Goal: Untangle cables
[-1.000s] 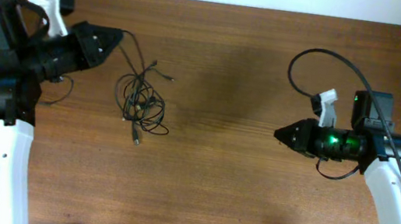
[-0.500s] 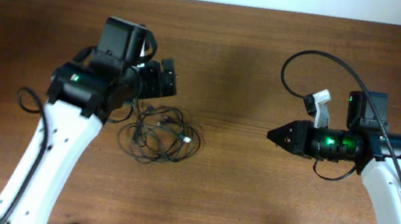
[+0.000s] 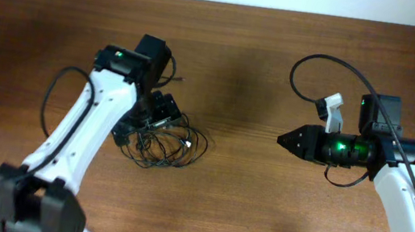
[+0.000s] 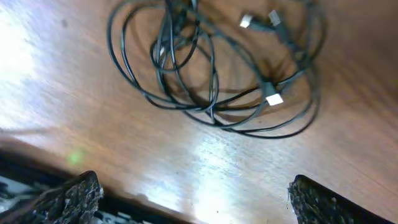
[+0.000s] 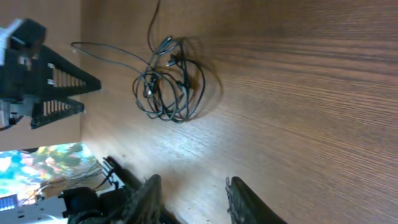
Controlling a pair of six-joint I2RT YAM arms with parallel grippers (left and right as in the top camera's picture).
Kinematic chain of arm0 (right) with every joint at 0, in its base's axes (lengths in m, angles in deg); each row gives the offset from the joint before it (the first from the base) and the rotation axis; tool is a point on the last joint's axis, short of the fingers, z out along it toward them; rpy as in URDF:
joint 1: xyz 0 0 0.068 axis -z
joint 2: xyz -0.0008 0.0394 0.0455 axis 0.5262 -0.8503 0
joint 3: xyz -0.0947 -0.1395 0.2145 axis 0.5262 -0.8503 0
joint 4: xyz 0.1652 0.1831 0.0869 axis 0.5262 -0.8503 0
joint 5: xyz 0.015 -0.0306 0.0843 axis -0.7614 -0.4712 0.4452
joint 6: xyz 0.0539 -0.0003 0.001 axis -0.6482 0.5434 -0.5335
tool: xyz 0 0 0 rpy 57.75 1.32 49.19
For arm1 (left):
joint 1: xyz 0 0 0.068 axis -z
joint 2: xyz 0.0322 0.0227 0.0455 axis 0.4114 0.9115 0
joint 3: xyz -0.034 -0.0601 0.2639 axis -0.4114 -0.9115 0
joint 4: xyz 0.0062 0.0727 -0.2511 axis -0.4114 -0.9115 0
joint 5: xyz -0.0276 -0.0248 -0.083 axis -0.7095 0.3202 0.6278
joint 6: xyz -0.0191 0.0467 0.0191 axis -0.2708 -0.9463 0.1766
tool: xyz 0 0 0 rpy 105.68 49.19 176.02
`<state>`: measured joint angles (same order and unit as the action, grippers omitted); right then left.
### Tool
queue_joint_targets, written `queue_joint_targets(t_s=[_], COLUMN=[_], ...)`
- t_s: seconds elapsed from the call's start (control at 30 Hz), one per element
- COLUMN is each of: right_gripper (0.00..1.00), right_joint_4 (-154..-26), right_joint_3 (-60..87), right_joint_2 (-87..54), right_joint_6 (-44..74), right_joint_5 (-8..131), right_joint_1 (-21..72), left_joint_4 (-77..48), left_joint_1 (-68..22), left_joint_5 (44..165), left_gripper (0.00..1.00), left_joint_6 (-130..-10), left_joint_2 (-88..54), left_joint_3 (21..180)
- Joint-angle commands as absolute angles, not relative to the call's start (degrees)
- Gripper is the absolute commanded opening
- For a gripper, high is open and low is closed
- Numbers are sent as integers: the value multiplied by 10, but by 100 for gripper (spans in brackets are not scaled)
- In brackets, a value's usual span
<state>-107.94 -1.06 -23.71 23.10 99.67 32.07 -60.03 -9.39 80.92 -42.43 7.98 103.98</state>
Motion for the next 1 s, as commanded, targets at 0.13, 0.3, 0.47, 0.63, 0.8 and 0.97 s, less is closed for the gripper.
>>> queue_joint_targets(t_s=[0.13, 0.3, 0.47, 0.63, 0.8, 0.97], right_gripper=[40, 40, 41, 41, 41, 41], right_joint_4=[-1091, -1096, -1095, -1095, -1095, -1095], right_joint_3=[-17, -17, -17, -17, -17, -17], right_joint_2=[-229, -229, -229, -229, -229, -229], right_joint_6=[238, 238, 238, 238, 238, 238], right_joint_5=[959, 951, 947, 947, 947, 947], right_joint_1=[317, 317, 317, 317, 317, 317], left_joint_4=[-594, -511, -434, -390, -385, -360], left_joint_1=[-99, -106, -109, -109, -109, -109], left_joint_5=[828, 790, 703, 695, 696, 695], left_gripper=[84, 58, 73, 59, 24, 10], left_joint_6=[-255, -195, -170, -170, -170, -130], left_joint_2=[107, 107, 107, 107, 107, 107], left_joint_3=[913, 830, 801, 791, 752, 717])
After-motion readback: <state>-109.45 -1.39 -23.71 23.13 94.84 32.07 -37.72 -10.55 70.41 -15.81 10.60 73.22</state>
